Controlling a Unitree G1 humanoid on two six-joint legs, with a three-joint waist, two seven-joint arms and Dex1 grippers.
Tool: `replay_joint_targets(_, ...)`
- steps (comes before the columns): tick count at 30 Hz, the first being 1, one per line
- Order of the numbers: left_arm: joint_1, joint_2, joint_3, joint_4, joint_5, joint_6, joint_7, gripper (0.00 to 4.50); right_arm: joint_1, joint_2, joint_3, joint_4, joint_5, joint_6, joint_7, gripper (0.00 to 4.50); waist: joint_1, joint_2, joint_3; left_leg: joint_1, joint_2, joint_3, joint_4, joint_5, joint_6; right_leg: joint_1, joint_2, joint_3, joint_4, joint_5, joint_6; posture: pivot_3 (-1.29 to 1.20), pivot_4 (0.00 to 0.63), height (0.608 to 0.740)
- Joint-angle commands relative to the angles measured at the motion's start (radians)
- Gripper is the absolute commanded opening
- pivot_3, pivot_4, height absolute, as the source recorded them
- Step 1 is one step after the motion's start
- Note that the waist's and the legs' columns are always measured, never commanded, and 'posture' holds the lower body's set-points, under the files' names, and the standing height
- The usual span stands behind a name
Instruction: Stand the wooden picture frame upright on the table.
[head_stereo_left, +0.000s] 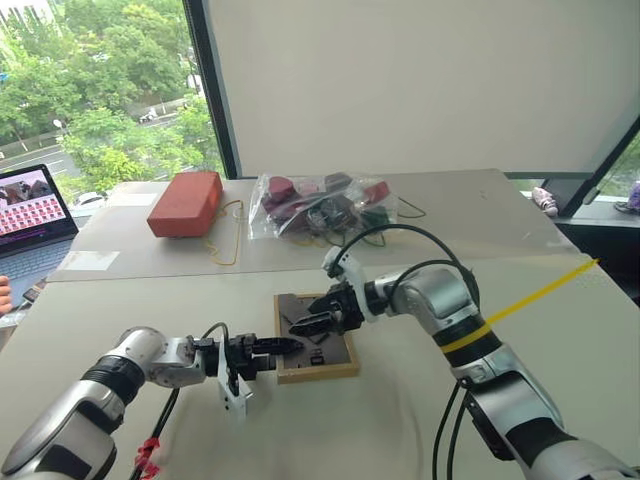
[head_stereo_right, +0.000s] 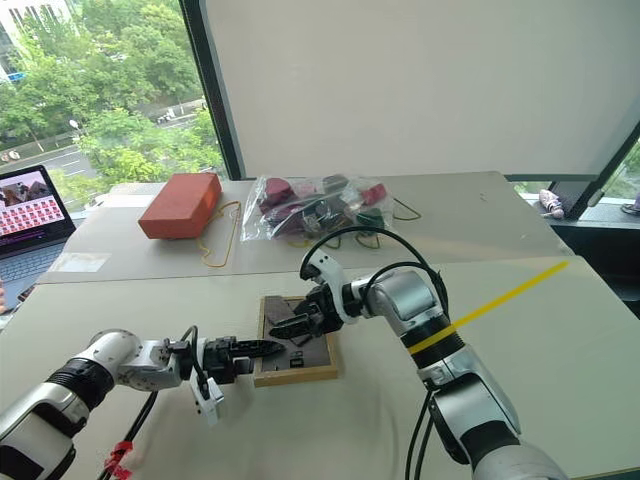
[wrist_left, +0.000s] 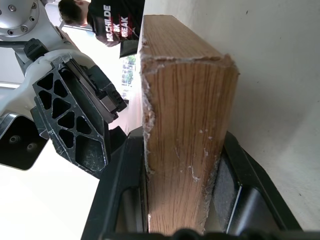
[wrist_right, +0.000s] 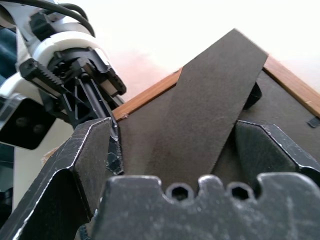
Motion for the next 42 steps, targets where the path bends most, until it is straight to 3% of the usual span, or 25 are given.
replay_joint_targets(1,0.039,-0.010,-0.046,0.004,0.009,-0.002,-0.039,1.17,0.009,0.003,-0.092,-0.158,0.161,0.090,0.076,4.39,0.002,0.000,0.000,0.000,0.000,0.000,0.000,0.000,0.000,0.000,0.000,0.000,0.000,0.000,0.000,0.00,0.150,0.740)
replay_joint_targets(6,0.043,-0.013,-0.047,0.002,-0.001,0.002,-0.050,1.17,0.050,-0.049,-0.173,-0.225,0.196,0.085,0.058,4.39,0.003,0.000,0.000,-0.002,0.000,0.000,0.000,0.000,0.000,-0.001,0.000,-0.001,-0.001,0.000,0.000,0.00,0.150,0.740)
replay_joint_targets(13,0.048,-0.015,-0.043,-0.002,-0.022,0.003,-0.069,1.17,0.138,-0.199,-0.145,-0.262,0.065,-0.014,-0.027,4.39,0.006,0.000,0.000,-0.001,0.000,0.000,0.000,0.000,0.000,-0.001,-0.001,-0.001,-0.001,0.000,0.000,0.00,0.150,0.740)
replay_joint_targets(16,0.051,-0.015,-0.038,-0.004,-0.030,0.002,-0.077,1.17,0.188,-0.291,-0.196,-0.288,0.035,-0.049,-0.059,4.39,0.009,0.000,0.000,-0.001,0.000,0.001,0.000,0.000,0.000,0.000,-0.001,-0.001,-0.001,0.000,0.000,0.00,0.150,0.740)
replay_joint_targets(21,0.052,-0.011,-0.035,0.001,-0.038,-0.001,-0.084,1.17,0.427,-0.483,-0.210,-0.436,-0.199,-0.602,-0.048,4.39,0.012,0.000,0.001,-0.001,0.000,0.001,0.000,0.000,0.000,0.000,-0.001,-0.001,-0.001,0.000,0.000,0.00,0.150,0.740)
replay_joint_targets(25,0.046,-0.012,-0.035,0.009,-0.045,-0.005,-0.090,1.17,0.619,-0.625,-0.068,-0.431,-0.562,-1.246,-0.128,4.39,0.007,0.000,0.001,0.000,0.000,0.003,-0.001,0.000,0.001,0.000,-0.001,0.000,-0.002,-0.001,0.001,0.00,0.150,0.740)
replay_joint_targets(29,0.035,-0.018,-0.031,0.019,-0.064,-0.015,-0.100,1.17,0.645,-0.546,-0.004,-0.419,-0.833,-1.544,-0.371,4.39,0.001,-0.001,0.001,0.004,0.001,0.007,0.000,0.000,-0.001,0.002,-0.001,0.002,-0.006,-0.001,0.001,0.00,0.150,0.740)
replay_joint_targets(32,0.030,-0.020,-0.018,0.029,-0.099,-0.029,-0.111,1.17,0.621,-0.447,0.018,-0.410,-0.937,-1.614,-0.480,4.39,0.007,-0.002,0.002,0.006,0.001,0.006,0.000,0.002,-0.004,0.004,0.000,0.002,-0.005,-0.001,0.001,0.00,0.150,0.740)
replay_joint_targets(37,0.028,-0.023,-0.003,0.037,-0.149,-0.046,-0.139,1.17,0.594,-0.374,0.032,-0.383,-0.992,-1.656,-0.516,4.39,0.012,-0.004,0.003,0.005,0.001,0.006,0.000,0.002,-0.004,0.003,-0.001,0.002,-0.006,0.000,0.000,0.00,0.150,0.740)
replay_joint_targets(42,0.031,-0.028,0.011,0.048,-0.202,-0.056,-0.178,1.17,0.599,-0.365,0.006,-0.352,-0.992,-1.656,-0.526,2.99,0.012,-0.004,0.003,0.004,0.001,0.006,-0.001,0.002,-0.003,0.003,-0.001,0.001,-0.009,0.000,0.000,0.00,0.150,0.740)
